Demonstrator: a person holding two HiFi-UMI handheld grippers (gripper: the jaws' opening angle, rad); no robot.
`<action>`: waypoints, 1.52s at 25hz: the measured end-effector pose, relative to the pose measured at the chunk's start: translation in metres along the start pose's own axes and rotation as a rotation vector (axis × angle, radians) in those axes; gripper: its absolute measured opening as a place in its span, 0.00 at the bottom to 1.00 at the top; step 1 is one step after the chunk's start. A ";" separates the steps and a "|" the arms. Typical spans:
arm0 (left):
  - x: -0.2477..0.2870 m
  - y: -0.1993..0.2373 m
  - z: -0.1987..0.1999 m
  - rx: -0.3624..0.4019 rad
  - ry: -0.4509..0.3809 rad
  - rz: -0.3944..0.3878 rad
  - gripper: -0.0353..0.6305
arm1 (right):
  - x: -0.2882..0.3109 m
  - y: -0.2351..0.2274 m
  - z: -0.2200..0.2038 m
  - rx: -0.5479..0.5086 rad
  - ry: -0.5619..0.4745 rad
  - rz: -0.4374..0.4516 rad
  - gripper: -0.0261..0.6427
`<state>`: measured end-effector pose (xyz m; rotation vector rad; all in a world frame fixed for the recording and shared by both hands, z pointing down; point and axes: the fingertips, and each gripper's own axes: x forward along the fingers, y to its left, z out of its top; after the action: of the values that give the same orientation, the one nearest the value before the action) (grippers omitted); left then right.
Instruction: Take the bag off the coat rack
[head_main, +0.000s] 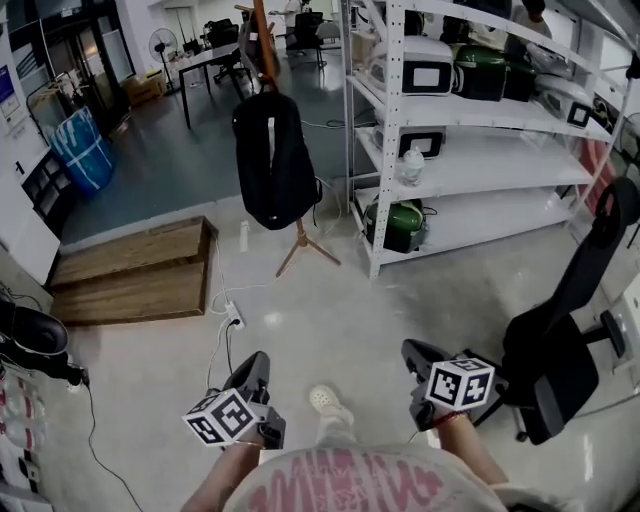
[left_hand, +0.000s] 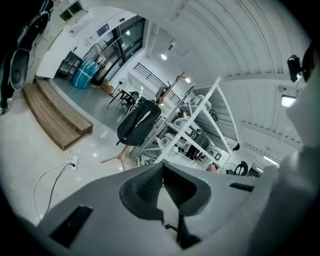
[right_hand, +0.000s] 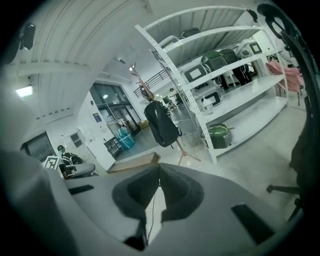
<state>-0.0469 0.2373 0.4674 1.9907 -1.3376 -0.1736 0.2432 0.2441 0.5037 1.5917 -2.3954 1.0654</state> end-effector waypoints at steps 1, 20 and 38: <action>0.008 0.003 0.001 -0.004 0.006 -0.001 0.06 | 0.005 -0.002 0.003 0.004 0.001 -0.002 0.05; 0.168 0.039 0.172 0.038 -0.140 -0.075 0.06 | 0.169 0.001 0.183 -0.134 -0.114 0.032 0.05; 0.191 0.063 0.222 0.237 -0.140 -0.071 0.06 | 0.216 -0.016 0.207 -0.150 -0.019 -0.029 0.05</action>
<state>-0.1138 -0.0454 0.3962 2.2620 -1.4315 -0.1981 0.2198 -0.0490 0.4463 1.5887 -2.3927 0.8470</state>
